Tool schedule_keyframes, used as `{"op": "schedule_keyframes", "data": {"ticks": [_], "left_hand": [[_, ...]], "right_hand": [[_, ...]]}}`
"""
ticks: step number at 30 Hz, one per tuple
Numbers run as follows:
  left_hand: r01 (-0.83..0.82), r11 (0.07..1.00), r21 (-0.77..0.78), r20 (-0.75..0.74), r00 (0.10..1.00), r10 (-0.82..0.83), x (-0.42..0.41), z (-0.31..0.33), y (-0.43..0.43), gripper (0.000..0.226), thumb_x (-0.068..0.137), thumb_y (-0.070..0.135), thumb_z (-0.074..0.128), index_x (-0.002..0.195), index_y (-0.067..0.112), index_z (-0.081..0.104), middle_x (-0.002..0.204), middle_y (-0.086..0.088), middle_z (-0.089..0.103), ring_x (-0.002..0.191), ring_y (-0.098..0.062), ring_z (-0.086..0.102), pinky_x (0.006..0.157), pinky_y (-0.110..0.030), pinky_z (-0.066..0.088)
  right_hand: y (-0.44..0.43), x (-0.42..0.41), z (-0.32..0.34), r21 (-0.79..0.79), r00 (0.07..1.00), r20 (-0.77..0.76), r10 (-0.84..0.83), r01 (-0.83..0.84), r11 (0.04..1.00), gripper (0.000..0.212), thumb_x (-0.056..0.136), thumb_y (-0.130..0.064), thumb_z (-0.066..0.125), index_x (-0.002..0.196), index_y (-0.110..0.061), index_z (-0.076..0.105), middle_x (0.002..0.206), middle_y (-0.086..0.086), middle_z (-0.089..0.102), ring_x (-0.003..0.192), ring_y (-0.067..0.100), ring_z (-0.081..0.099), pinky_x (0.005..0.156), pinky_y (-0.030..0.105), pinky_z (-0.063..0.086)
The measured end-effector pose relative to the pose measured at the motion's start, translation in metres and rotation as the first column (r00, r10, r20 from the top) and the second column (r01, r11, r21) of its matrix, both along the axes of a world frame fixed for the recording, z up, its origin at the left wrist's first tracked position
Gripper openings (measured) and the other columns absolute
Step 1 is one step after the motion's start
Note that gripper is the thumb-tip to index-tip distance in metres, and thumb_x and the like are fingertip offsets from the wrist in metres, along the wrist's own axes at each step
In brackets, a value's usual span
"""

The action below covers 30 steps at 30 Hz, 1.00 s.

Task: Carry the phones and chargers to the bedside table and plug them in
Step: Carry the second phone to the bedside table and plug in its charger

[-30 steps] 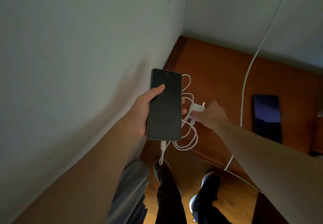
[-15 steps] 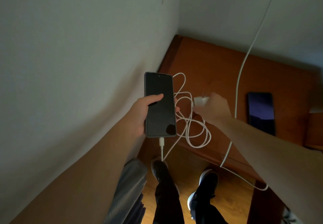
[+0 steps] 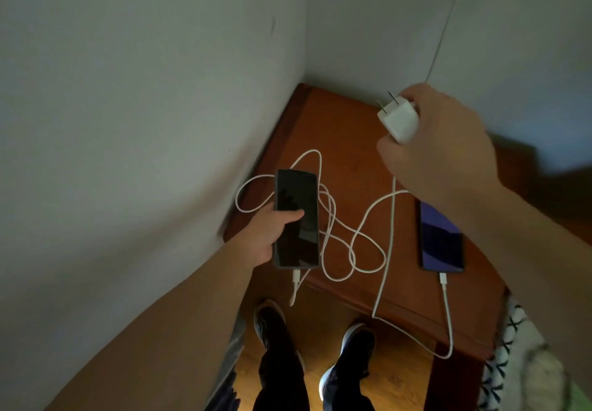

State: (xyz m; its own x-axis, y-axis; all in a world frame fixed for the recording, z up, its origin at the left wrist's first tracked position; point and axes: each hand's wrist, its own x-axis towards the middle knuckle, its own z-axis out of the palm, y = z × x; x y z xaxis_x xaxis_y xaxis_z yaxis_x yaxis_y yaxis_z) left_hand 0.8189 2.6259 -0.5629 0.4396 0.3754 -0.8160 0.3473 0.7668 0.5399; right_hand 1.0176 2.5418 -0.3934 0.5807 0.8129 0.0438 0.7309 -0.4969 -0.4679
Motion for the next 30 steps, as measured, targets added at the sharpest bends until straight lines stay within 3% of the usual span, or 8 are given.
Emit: {"op": "schedule_keyframes", "data": {"ticks": [6,10,13,17,21,23,26,30], "left_hand": [[0.062,0.998,0.013,-0.070,0.996,-0.061,0.013,-0.017,-0.007,0.035,0.082,0.020,0.072,0.115,0.028,0.062,0.110,-0.012,0.070,0.100,-0.032,0.067,0.080,-0.047,0.053],[0.057,0.996,0.070,-0.123,0.991,-0.048,0.015,-0.025,-0.002,0.035,0.085,0.020,0.071,0.117,0.026,0.061,0.111,-0.011,0.069,0.100,-0.031,0.066,0.088,-0.049,0.052],[0.090,0.987,0.132,-0.161,0.985,-0.068,0.015,-0.027,0.008,0.024,0.086,0.019,0.070,0.103,0.033,0.061,0.108,-0.008,0.066,0.100,-0.029,0.063,0.086,-0.047,0.051],[0.155,0.940,0.305,-0.195,0.976,-0.098,0.012,-0.035,0.019,0.034,0.086,0.013,0.071,0.114,0.026,0.057,0.110,-0.004,0.064,0.104,-0.027,0.061,0.093,-0.049,0.050],[0.223,0.837,0.500,-0.290,0.954,-0.081,0.014,-0.039,0.021,0.032,0.085,0.015,0.071,0.108,0.027,0.052,0.091,0.014,0.057,0.091,-0.014,0.057,0.074,-0.027,0.047],[0.246,0.803,0.542,-0.332,0.941,-0.064,0.017,-0.039,0.018,0.031,0.087,0.015,0.068,0.112,0.027,0.053,0.092,0.016,0.056,0.089,-0.011,0.054,0.068,-0.021,0.041],[0.314,0.744,0.589,-0.387,0.918,-0.081,0.018,-0.034,0.011,0.041,0.088,0.012,0.063,0.128,0.018,0.054,0.114,0.001,0.061,0.100,-0.016,0.056,0.082,-0.029,0.046],[0.367,0.720,0.589,-0.431,0.896,-0.104,0.020,-0.026,0.007,0.047,0.087,0.013,0.064,0.132,0.019,0.053,0.124,-0.007,0.061,0.115,-0.026,0.058,0.095,-0.041,0.051]], "right_hand": [[-0.008,0.012,0.011,0.036,0.989,0.144,0.027,-0.033,0.999,0.044,0.078,-0.035,0.067,0.116,-0.018,0.052,0.091,0.002,0.060,0.075,0.018,0.051,0.060,0.031,0.036],[-0.010,0.002,0.003,-0.030,0.998,0.025,0.054,-0.053,0.998,0.046,0.076,-0.037,0.069,0.111,-0.026,0.040,0.088,-0.007,0.052,0.070,0.017,0.056,0.054,0.029,0.045],[-0.011,0.000,-0.007,-0.064,0.999,-0.022,0.043,-0.044,0.997,0.048,0.077,-0.037,0.070,0.103,-0.033,0.029,0.087,-0.008,0.051,0.067,0.014,0.057,0.049,0.024,0.044],[-0.007,0.002,-0.021,-0.029,0.968,-0.250,-0.015,0.008,1.000,0.043,0.077,-0.031,0.068,0.105,-0.033,0.035,0.082,-0.011,0.055,0.061,0.007,0.059,0.044,0.017,0.043],[0.005,0.002,-0.034,-0.011,0.734,-0.661,-0.156,0.198,0.980,0.043,0.082,-0.020,0.068,0.115,-0.026,0.041,0.091,0.000,0.061,0.056,0.008,0.066,0.045,0.021,0.053],[0.011,0.002,-0.040,-0.040,0.619,-0.759,-0.203,0.268,0.963,0.044,0.083,-0.018,0.068,0.121,-0.020,0.044,0.087,0.003,0.062,0.048,0.005,0.060,0.044,0.019,0.049],[0.018,0.000,-0.042,-0.080,0.420,-0.879,-0.225,0.335,0.939,0.046,0.085,-0.021,0.067,0.126,-0.015,0.048,0.089,0.006,0.059,0.051,0.005,0.052,0.042,0.018,0.042],[0.024,0.000,-0.031,-0.074,0.178,-0.972,-0.153,0.386,0.920,0.023,0.089,-0.027,0.060,0.108,-0.016,0.055,0.088,0.008,0.054,0.052,0.008,0.046,0.040,0.019,0.035]]}}
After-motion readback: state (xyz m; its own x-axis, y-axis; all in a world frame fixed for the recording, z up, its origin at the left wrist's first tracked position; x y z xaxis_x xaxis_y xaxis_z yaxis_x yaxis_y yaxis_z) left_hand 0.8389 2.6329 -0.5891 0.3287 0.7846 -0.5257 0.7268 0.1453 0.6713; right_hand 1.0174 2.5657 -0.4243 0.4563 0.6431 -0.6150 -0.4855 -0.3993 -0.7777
